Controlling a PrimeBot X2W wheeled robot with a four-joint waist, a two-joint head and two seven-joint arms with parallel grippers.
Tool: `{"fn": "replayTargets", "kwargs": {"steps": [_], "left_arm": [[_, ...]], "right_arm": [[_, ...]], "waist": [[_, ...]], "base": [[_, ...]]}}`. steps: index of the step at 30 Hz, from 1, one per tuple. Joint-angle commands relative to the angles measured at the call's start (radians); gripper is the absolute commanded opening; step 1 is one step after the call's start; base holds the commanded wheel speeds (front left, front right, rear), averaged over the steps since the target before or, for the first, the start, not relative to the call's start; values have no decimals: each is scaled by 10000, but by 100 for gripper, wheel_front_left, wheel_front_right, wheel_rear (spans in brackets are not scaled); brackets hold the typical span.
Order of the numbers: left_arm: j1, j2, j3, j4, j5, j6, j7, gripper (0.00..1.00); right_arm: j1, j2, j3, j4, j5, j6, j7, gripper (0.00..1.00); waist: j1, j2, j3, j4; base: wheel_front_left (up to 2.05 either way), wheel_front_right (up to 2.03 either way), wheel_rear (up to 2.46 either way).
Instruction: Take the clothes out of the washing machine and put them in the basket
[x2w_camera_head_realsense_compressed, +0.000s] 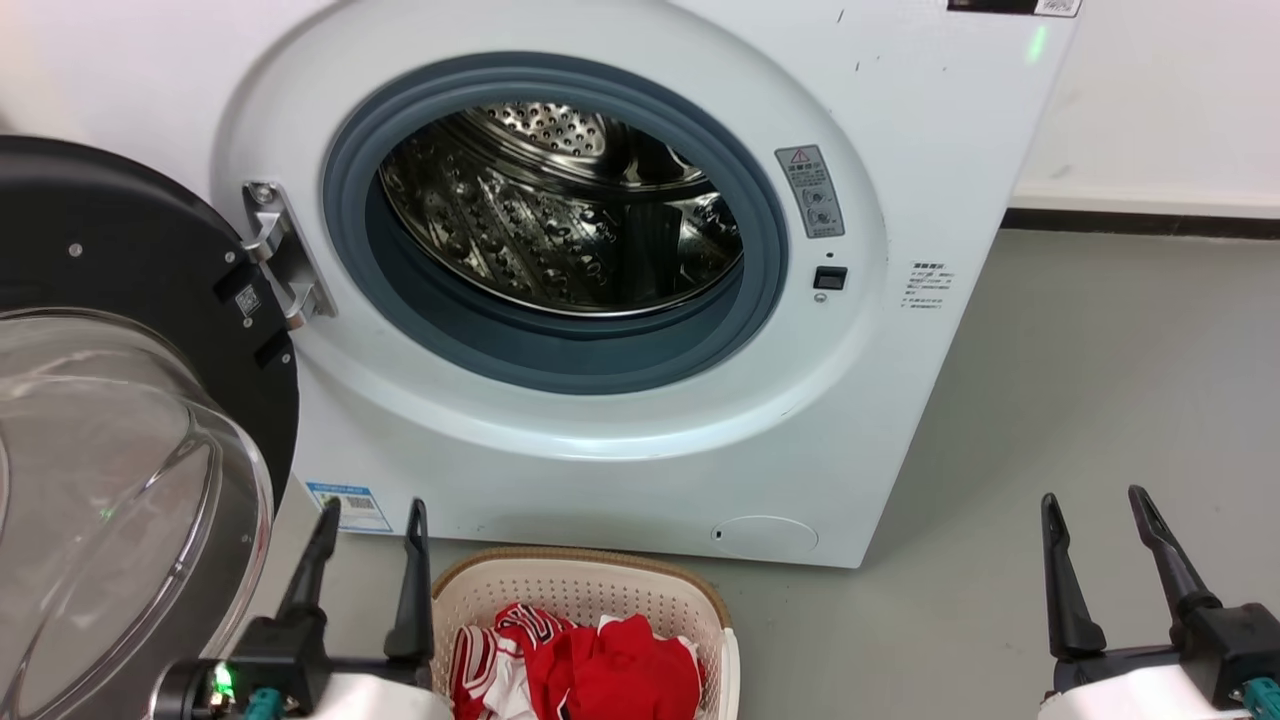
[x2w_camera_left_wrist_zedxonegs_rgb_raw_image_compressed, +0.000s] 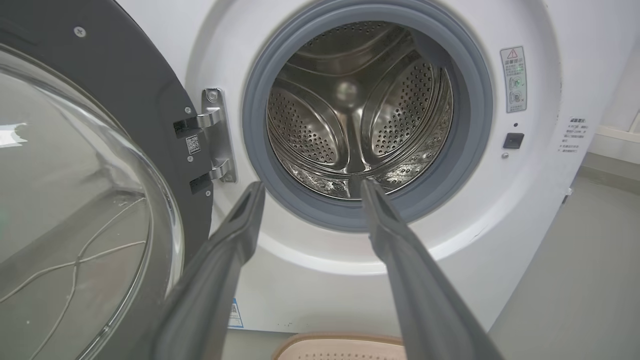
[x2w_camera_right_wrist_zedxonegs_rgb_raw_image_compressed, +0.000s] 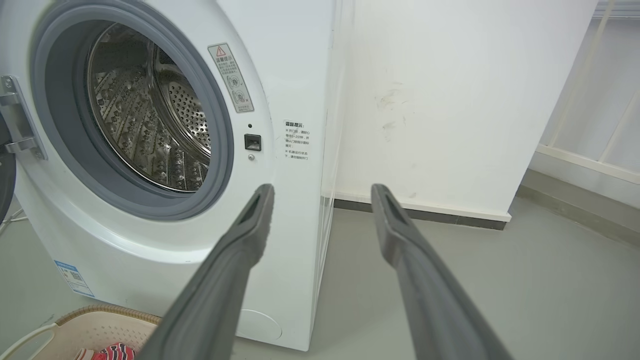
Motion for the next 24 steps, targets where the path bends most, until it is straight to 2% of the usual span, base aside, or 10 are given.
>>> {"fn": "replayTargets", "kwargs": {"steps": [1, 11, 23, 24], "left_arm": [[197, -52, -41, -5, 175, 65, -23, 100], [568, -136, -238, 36, 627, 118, -23, 100], [401, -156, -100, 164, 565, -8, -23, 100], [397, -158, -95, 190, 542, -43, -23, 0]], "right_arm": [[151, -2, -6, 12, 103, -11, -20, 100], [31, -2, 99, 24, 261, -11, -18, 100], [-57, -2, 104, 54, 279, -11, -18, 100], [-64, -2, 109, 57, 281, -11, -18, 0]], "waist": [[3, -1, -109, -63], [3, -1, -293, -197], [3, -1, -298, -318], [3, -1, -303, -327]], "base": [[0, 0, 0], [0, 0, 0], [0, 0, 0], [0, 0, 0]]}}
